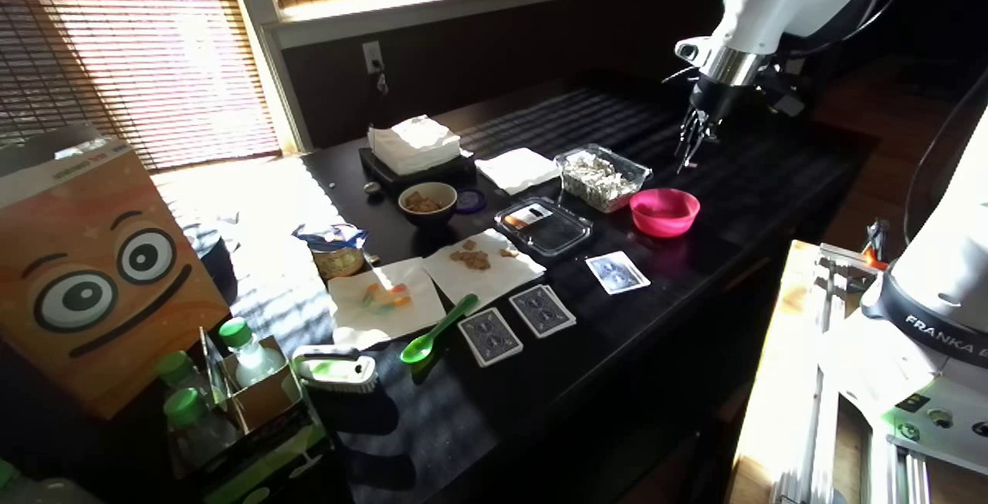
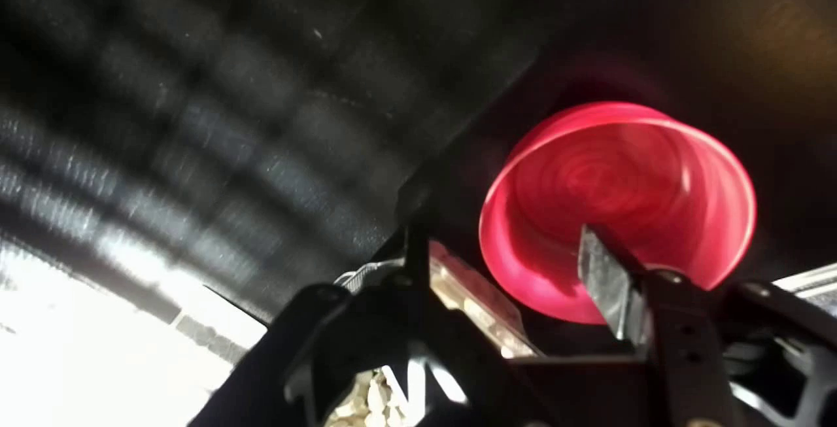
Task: Move the objects from the pink bowl into the glass bowl
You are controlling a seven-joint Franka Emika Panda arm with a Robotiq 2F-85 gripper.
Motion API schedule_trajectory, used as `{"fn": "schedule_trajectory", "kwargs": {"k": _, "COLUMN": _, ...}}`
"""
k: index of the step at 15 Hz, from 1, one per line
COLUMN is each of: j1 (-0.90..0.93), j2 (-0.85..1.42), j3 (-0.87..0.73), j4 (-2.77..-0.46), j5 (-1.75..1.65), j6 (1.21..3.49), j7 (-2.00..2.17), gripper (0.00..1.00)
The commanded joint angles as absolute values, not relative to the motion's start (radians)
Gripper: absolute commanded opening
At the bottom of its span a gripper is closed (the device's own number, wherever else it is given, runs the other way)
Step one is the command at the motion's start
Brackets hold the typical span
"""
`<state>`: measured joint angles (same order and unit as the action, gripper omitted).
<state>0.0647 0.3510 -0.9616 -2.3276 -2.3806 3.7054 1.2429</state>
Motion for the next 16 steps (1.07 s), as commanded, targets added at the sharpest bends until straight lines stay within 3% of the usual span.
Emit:
{"fn": "schedule_trajectory", "kwargs": {"k": 1, "j1": 0.170, "j2": 0.381, "j3": -1.050, "j4": -2.208, "j5": -2.467, "j6": 3.893, "j7": 1.414, "gripper": 0.92}}
{"fn": "schedule_trajectory", "kwargs": {"k": 3, "j1": 0.185, "j2": 0.374, "j3": -1.044, "j4": -2.168, "j5": -2.483, "j6": 3.942, "j7": 1.539, "gripper": 1.00}}
{"fn": "schedule_trajectory", "kwargs": {"k": 12, "j1": 0.447, "j2": 0.393, "j3": -1.190, "j4": -2.144, "j5": -2.552, "j6": 3.874, "j7": 2.106, "gripper": 1.00}}
{"fn": "schedule_trajectory", "kwargs": {"k": 16, "j1": 0.571, "j2": 0.422, "j3": -1.324, "j4": -2.166, "j5": -2.513, "j6": 3.918, "j7": 2.108, "gripper": 1.00}}
